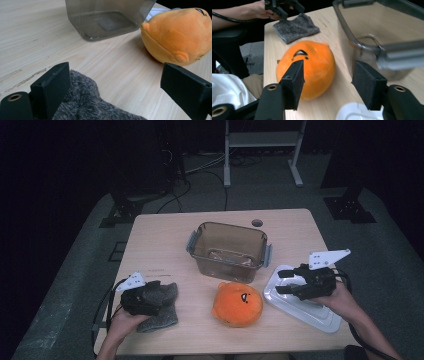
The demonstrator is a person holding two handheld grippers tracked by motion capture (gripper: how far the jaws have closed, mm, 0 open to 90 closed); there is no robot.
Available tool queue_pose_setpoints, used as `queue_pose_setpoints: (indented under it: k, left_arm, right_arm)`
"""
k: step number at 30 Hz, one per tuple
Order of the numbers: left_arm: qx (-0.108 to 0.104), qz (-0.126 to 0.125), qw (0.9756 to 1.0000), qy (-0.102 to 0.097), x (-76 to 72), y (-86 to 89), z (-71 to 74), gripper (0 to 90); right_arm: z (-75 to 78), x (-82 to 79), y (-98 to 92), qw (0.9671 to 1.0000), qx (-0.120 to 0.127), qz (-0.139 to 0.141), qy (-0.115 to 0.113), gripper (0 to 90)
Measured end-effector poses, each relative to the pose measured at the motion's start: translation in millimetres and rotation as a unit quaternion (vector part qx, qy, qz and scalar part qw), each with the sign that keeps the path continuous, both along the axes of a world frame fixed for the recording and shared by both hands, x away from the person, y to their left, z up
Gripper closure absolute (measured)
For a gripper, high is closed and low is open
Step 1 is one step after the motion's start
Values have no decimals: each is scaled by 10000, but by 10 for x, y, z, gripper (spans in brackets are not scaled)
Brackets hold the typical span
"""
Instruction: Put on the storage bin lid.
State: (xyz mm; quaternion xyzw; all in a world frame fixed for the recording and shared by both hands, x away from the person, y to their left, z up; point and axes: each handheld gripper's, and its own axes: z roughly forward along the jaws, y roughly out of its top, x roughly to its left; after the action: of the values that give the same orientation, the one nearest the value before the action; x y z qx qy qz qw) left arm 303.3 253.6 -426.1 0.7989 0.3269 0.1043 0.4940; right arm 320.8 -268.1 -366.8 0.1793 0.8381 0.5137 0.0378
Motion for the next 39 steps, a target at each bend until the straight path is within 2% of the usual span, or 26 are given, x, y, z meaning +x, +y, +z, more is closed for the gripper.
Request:
queue_pose_setpoints:
  k: [10, 14, 39]
  left_arm:
    - [9, 17, 10000, -14, -4, 9, -3, 88]
    - [12, 22, 10000, -17, -6, 14, -4, 88]
    - [8, 9, 10000, -29, -14, 17, -1, 88]
  right_arm:
    - [111, 35, 387, 9991, -144, 406, -52, 375]
    - [126, 52, 514, 9986, -195, 490, -64, 354]
    - [55, 117, 1106, 9947, -440, 925, -40, 328]
